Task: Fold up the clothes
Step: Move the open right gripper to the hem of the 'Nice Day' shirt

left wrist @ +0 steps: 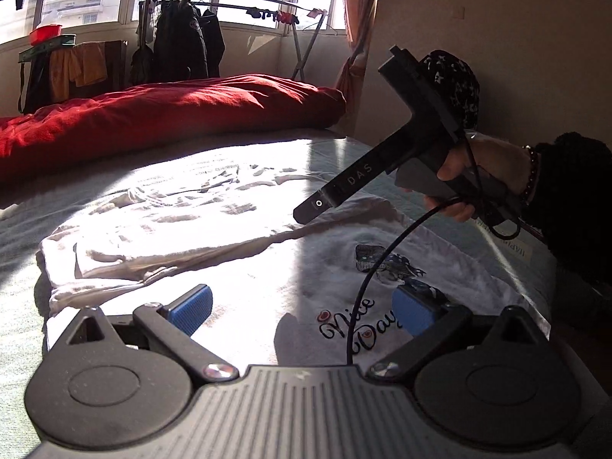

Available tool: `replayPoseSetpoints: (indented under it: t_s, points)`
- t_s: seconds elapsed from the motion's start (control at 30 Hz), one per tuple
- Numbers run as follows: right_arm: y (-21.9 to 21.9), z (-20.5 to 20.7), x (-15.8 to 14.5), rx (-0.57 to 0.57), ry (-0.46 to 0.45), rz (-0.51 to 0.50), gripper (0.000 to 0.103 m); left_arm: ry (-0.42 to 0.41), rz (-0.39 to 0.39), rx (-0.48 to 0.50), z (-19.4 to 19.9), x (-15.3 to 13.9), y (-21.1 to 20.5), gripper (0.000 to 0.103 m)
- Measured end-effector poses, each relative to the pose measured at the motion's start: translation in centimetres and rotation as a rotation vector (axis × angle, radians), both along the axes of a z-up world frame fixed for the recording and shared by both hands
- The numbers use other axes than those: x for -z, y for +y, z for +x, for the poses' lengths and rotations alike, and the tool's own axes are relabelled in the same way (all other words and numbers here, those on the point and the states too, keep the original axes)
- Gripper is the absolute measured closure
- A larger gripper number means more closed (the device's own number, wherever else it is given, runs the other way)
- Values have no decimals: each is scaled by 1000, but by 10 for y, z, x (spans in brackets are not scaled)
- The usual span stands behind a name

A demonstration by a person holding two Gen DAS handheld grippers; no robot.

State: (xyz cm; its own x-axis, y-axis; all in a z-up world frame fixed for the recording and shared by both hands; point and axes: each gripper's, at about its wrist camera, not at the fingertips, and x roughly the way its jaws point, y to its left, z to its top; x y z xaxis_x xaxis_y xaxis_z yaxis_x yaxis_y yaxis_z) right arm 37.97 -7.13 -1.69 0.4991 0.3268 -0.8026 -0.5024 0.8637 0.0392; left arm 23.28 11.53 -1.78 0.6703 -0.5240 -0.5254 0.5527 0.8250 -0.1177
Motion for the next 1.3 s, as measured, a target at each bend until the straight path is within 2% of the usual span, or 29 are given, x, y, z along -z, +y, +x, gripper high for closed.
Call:
replayPoseSetpoints:
  t_s: [0.07,0.17,0.3,0.37,0.6,0.67,0.8,0.97,1.07,1.17,1.3]
  points:
    - [-10,-26,0,0,-3,-26,0,0,10,9,-1,0,-4,3]
    - [-20,-59,7,-11,27,-6,0,0,24,22,-2,1,-11,3]
    - [-22,-85,33,9,102,-21,0,2,48,27,-5,3,-17,3]
    - [-28,-102,43,26,102,-38,0,1,46,29,-6,3,-16,3]
    - [-70,-155,38,143,134,-72,0,-1,50,3,-6,-1,-16,3]
    - [-72,-168,32,164,101,-81,0,4,68,-5,-8,-2,-19,3]
    - [-63,-190,23,127,19,6,0,66,122,-75,-17,5,-28,3]
    - [-52,-201,47,84,-4,26,0,187,72,-120,-45,23,-21,3]
    - [-57,-209,57,87,-53,60,0,275,96,-172,-58,42,-21,3]
    - [-61,-212,61,102,-74,94,0,254,94,-198,-68,47,-23,1]
    - [-61,-214,63,116,-96,97,0,288,37,-239,-68,45,-17,1]
